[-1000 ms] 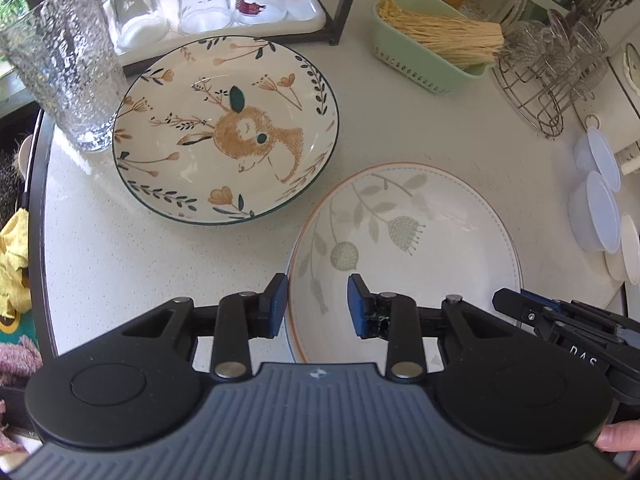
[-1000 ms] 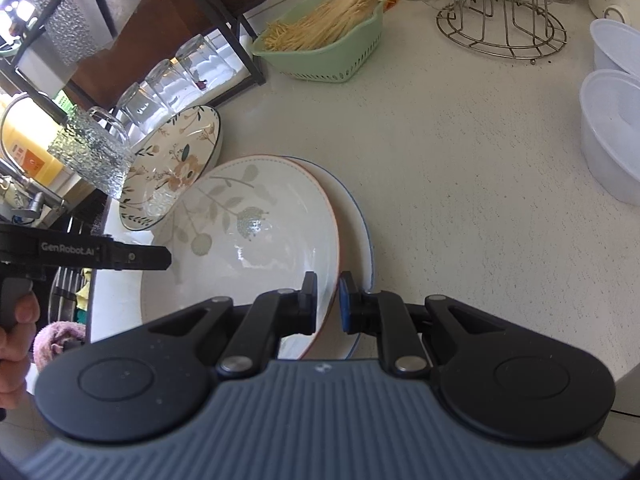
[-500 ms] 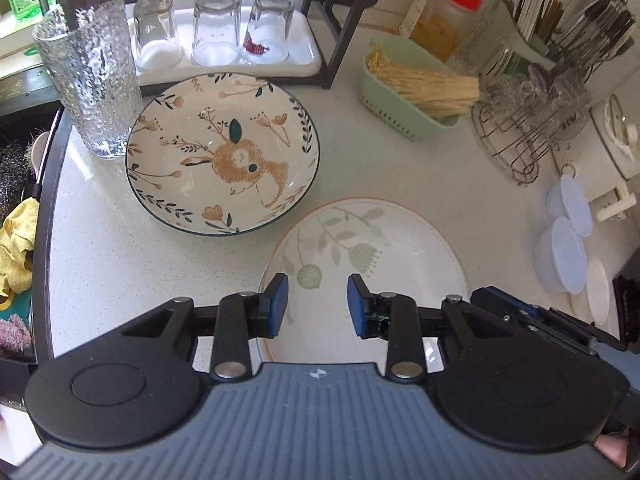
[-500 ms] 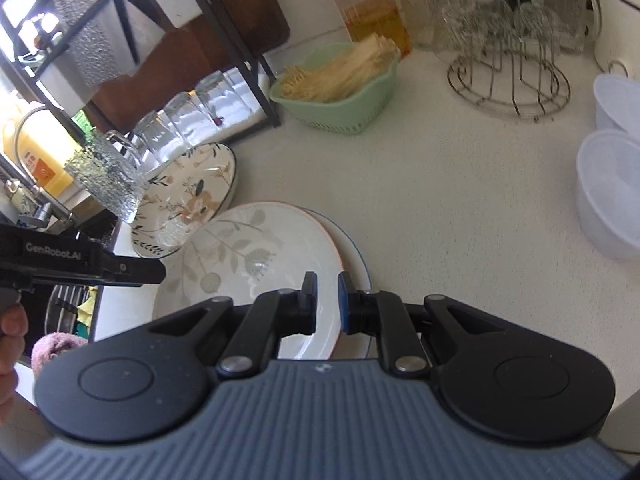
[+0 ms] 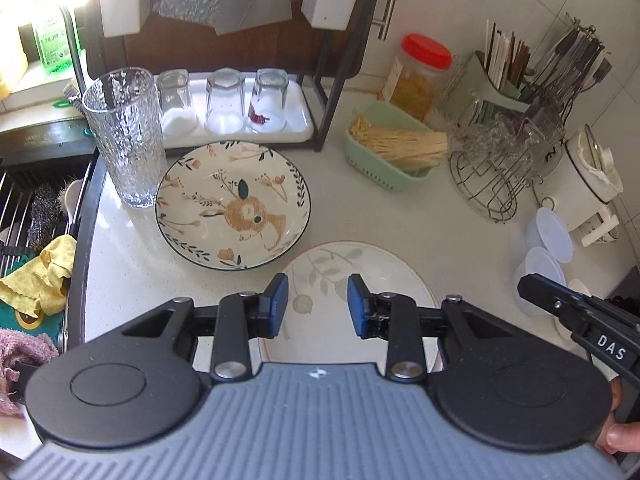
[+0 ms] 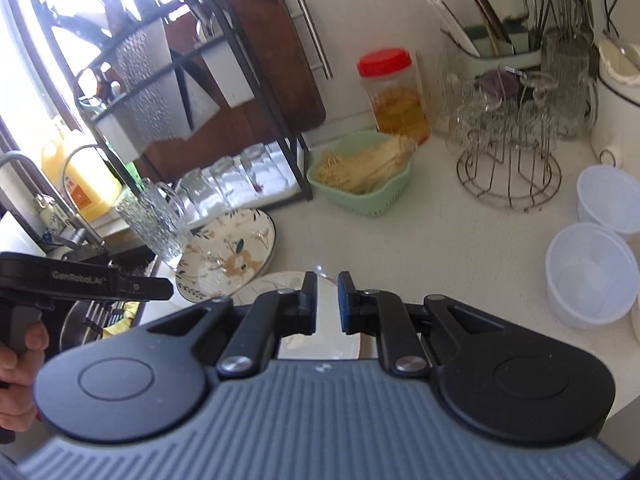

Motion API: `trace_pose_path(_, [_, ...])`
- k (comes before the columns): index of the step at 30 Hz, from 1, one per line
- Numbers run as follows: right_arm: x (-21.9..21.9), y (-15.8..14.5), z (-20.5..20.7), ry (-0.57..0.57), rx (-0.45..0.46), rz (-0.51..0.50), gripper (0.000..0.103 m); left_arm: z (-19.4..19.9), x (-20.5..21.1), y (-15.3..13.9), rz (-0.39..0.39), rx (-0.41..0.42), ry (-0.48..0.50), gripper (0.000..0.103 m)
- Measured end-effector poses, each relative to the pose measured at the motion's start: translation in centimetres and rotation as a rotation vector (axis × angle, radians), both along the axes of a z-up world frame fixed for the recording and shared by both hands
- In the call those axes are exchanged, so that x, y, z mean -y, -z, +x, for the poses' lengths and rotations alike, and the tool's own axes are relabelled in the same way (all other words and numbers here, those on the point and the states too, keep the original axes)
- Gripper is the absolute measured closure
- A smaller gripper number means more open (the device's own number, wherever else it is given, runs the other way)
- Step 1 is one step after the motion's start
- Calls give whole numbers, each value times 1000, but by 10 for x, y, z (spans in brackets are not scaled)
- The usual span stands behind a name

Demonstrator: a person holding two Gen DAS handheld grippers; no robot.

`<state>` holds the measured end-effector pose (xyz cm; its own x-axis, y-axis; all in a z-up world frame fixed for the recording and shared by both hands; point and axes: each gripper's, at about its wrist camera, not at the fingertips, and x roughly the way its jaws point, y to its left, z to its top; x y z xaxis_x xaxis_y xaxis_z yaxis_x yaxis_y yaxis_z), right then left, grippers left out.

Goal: Organize plates and bowls

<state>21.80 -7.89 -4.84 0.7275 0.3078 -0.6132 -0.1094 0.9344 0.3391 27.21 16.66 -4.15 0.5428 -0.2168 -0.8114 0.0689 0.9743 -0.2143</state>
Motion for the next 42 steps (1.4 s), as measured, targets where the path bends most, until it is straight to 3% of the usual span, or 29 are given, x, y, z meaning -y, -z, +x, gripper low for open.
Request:
trace_pose_path(22, [7,-55,-58,-5,170,-62,89,-69,25,-34,-5,173,-15,67])
trace_pose_path(28, [11,-47,-74,-27,189,-90,89,-86,38,-25,35,184,7,67])
trace_pose_path(42, [41,-35,-99,-69,152,-101,88,-109,77,-16,33,225,-8,67])
